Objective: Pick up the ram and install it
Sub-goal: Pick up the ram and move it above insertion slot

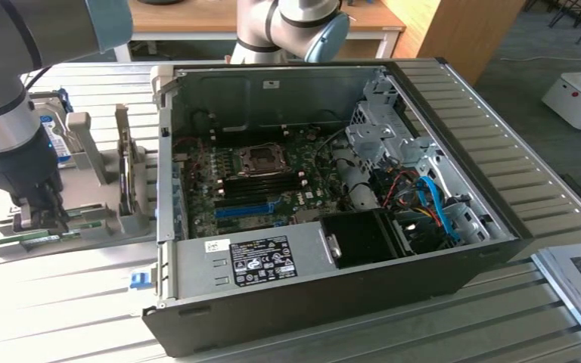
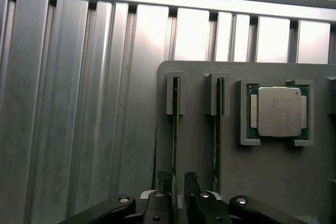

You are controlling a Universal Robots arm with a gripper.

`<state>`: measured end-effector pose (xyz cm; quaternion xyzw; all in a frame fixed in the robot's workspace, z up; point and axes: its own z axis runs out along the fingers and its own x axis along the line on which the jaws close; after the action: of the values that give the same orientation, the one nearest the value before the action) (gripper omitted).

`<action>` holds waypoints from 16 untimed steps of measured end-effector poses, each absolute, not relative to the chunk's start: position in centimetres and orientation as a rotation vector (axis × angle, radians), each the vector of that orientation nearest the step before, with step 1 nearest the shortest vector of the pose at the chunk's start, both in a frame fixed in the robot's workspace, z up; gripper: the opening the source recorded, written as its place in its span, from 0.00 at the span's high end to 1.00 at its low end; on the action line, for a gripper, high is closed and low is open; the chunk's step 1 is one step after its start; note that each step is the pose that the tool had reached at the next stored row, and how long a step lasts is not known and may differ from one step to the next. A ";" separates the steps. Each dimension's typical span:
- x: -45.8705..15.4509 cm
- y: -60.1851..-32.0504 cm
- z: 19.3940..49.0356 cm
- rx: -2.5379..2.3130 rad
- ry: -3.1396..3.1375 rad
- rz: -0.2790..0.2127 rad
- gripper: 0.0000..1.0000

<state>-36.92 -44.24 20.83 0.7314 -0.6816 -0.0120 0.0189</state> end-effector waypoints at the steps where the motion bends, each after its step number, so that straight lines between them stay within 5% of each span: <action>1: -36.9 -44.2 20.8 2.270 -2.116 -0.037 0.75; 16: -36.9 -44.2 20.4 2.270 -2.116 -0.037 0.75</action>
<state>-36.92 -44.24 20.37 0.7314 -0.6816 -0.0120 0.0190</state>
